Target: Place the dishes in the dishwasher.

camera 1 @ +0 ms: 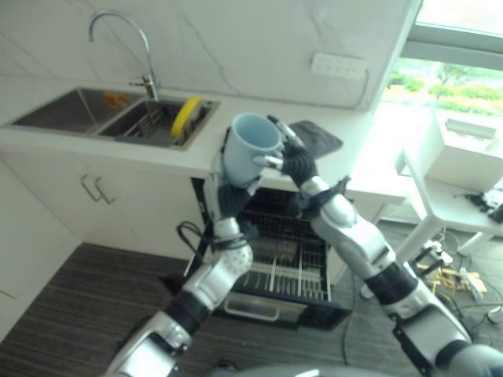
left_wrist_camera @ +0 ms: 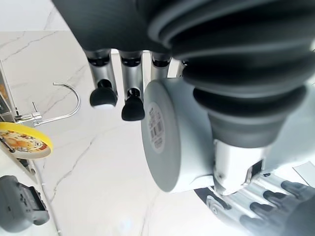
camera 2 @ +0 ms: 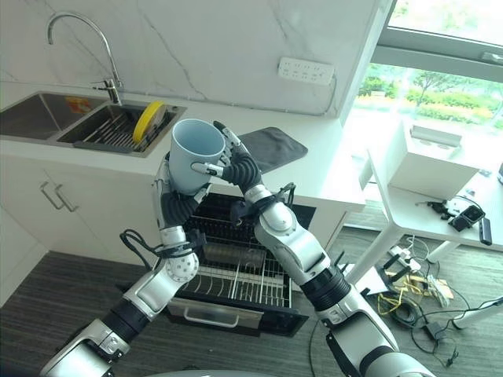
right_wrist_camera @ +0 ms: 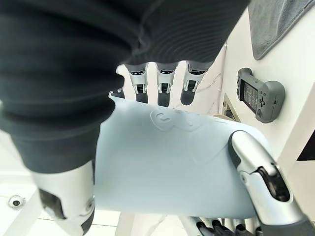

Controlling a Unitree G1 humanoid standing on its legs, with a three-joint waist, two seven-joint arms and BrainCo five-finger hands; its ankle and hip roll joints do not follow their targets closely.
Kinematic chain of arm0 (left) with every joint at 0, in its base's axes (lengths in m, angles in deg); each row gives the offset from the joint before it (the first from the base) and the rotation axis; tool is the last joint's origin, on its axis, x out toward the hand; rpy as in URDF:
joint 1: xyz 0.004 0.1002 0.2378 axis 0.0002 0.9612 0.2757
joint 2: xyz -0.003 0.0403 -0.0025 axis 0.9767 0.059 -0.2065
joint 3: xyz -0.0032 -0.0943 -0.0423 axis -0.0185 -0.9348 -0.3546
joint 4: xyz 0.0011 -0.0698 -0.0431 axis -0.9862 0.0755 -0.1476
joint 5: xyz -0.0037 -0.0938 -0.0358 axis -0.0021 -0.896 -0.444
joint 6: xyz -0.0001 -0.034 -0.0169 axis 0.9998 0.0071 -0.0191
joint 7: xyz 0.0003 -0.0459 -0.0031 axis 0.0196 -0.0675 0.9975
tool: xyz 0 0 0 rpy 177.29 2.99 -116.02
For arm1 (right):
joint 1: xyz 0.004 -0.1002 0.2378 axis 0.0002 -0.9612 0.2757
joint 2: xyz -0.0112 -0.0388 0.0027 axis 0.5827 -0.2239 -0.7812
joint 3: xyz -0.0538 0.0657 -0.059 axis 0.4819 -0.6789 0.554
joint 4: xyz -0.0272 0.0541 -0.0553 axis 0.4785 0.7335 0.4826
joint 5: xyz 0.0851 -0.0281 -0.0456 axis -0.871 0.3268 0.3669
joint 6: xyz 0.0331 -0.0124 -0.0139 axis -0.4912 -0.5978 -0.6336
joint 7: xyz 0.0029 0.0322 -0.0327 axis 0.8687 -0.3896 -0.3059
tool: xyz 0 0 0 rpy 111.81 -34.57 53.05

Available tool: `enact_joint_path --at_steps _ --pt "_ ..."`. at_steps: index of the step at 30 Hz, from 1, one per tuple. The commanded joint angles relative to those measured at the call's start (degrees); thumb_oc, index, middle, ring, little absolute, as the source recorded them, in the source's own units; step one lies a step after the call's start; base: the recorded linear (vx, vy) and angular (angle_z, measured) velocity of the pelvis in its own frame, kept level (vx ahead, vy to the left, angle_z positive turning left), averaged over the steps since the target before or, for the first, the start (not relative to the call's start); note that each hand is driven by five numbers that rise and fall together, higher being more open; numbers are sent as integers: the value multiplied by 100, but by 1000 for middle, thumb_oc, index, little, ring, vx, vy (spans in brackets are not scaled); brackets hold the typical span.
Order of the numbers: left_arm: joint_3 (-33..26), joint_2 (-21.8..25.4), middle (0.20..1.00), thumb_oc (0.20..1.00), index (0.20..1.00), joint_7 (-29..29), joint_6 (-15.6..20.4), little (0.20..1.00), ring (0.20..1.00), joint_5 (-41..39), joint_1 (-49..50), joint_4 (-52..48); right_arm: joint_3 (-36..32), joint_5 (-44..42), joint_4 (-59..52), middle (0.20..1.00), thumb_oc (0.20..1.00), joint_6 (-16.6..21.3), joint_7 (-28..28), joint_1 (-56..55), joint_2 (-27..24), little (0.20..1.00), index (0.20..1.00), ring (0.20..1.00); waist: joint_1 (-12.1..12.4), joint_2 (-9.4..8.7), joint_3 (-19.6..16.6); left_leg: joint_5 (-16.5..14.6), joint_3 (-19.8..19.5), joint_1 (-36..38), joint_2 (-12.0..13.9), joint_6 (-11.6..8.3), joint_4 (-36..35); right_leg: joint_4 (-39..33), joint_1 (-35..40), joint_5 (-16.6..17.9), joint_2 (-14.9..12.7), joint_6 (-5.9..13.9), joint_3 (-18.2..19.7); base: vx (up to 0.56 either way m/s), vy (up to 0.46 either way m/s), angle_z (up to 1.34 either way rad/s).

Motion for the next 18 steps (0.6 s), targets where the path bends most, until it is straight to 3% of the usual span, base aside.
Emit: enact_joint_path --at_steps 1,18 --pt "-92 -96 200 200 200 -48 263 200 200 250 -738 220 -196 -60 -84 1000 1000 288 -4 224 141 1000 1000 1000 27 -15 72 -778 39 302 -437 330 2 3 52 -227 348 -113 257 0 0 0" --pt "129 -45 200 200 200 183 378 200 200 623 -884 123 -85 14 96 1000 1000 374 -65 424 317 1000 1000 1000 72 -35 82 -790 32 298 -429 333 2 3 56 -221 334 -98 233 -12 -1 0"
